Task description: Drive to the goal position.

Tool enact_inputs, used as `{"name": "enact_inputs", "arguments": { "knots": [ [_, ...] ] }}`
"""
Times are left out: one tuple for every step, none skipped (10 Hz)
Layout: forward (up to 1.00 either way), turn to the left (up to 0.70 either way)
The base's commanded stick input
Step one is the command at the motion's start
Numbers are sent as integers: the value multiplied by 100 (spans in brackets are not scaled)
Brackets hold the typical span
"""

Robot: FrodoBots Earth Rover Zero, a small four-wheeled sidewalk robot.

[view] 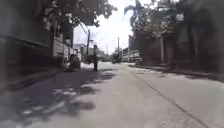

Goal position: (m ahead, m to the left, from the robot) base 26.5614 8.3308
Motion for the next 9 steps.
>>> {"name": "enact_inputs", "arguments": {
  "knots": [
    [100,-22],
    [100,-9],
    [100,-4],
    [100,-1],
    [100,0],
    [100,0],
    [100,0],
    [100,0],
    [100,0]
  ]
}}
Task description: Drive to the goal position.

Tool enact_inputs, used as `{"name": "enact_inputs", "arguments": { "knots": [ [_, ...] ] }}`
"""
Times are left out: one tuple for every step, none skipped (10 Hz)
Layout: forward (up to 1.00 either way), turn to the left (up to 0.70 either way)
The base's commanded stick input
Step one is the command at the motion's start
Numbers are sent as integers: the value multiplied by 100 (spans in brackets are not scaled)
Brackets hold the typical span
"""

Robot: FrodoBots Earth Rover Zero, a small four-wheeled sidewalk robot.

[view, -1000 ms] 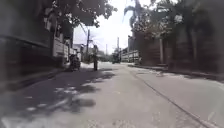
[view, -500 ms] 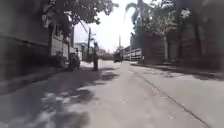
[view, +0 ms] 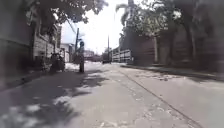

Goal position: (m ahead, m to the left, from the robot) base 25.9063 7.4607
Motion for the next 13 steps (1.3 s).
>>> {"name": "enact_inputs", "arguments": {
  "knots": [
    [100,0],
    [100,0],
    [100,0],
    [100,0],
    [100,0],
    [100,0],
    [100,0],
    [100,0],
    [100,0],
    [100,0],
    [100,0],
    [100,0],
    [100,0]
  ]
}}
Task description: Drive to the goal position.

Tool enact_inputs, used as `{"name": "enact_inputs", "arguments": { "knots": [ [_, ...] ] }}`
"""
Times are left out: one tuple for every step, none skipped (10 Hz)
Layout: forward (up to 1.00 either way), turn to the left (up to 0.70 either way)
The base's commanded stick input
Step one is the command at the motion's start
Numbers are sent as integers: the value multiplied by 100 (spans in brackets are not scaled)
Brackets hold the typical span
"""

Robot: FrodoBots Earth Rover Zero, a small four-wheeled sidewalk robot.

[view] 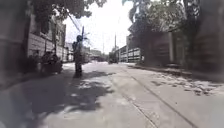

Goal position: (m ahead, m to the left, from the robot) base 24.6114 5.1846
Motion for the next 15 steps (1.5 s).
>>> {"name": "enact_inputs", "arguments": {
  "knots": [
    [100,0],
    [100,0],
    [100,0],
    [100,0],
    [100,0],
    [100,0],
    [100,0],
    [100,0],
    [100,0],
    [100,0],
    [100,0],
    [100,0],
    [100,-2],
    [100,-4],
    [100,-24]
  ]
}}
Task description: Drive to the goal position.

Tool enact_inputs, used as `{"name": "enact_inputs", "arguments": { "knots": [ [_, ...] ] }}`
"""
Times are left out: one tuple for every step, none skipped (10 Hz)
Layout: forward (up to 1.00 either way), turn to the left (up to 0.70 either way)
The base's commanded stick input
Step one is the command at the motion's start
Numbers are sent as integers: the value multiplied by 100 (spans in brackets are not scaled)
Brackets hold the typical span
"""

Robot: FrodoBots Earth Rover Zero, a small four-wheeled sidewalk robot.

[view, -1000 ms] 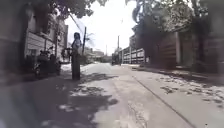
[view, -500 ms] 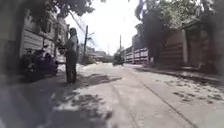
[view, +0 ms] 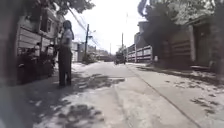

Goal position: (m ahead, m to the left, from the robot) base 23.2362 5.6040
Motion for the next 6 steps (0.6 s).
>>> {"name": "enact_inputs", "arguments": {
  "knots": [
    [100,-33],
    [100,-34],
    [100,-33],
    [100,-26],
    [100,-9],
    [100,0]
  ]
}}
